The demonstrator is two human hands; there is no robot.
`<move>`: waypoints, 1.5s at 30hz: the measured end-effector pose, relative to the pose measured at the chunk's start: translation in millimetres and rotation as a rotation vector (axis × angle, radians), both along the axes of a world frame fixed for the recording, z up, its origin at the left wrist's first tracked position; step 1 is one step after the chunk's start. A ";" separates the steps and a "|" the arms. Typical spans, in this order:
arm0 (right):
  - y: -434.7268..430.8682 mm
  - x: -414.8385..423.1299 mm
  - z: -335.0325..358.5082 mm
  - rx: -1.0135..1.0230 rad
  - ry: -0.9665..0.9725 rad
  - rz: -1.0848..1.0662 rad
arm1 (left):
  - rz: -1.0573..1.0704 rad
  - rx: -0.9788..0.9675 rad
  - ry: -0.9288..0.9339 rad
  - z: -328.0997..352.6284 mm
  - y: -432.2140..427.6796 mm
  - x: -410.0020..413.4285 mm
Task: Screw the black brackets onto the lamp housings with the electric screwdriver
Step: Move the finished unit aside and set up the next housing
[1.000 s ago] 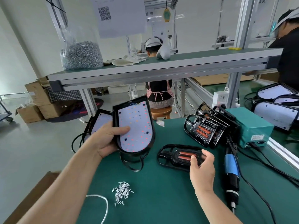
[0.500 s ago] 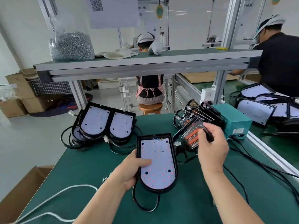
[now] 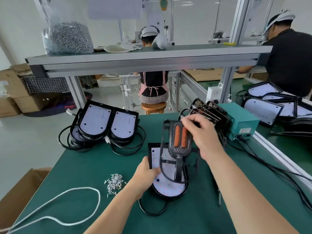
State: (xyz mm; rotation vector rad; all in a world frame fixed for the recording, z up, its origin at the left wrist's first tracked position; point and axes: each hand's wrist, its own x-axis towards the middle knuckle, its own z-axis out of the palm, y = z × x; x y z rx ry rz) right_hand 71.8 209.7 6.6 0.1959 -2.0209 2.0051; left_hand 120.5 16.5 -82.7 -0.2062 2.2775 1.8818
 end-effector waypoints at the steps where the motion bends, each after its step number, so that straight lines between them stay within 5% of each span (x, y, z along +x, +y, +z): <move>1: -5.8 -1.9 -8.4 0.039 -0.026 0.033 | 0.000 -0.091 0.029 -0.1 2.3 1.6; 5: -16.4 -10.5 -37.5 0.123 -0.100 0.022 | 0.070 -0.263 0.097 -2.5 8.5 3.3; 20: -19.4 -9.8 -62.9 0.432 0.044 -0.087 | 0.245 -0.130 0.142 -6.7 18.5 10.0; 32: -31.0 0.3 -68.7 1.025 0.316 -0.210 | 0.122 -0.310 0.144 -8.9 13.7 6.5; 45: -13.6 54.0 -99.2 0.306 -0.378 -0.037 | 0.136 -0.199 0.115 -3.9 15.4 11.3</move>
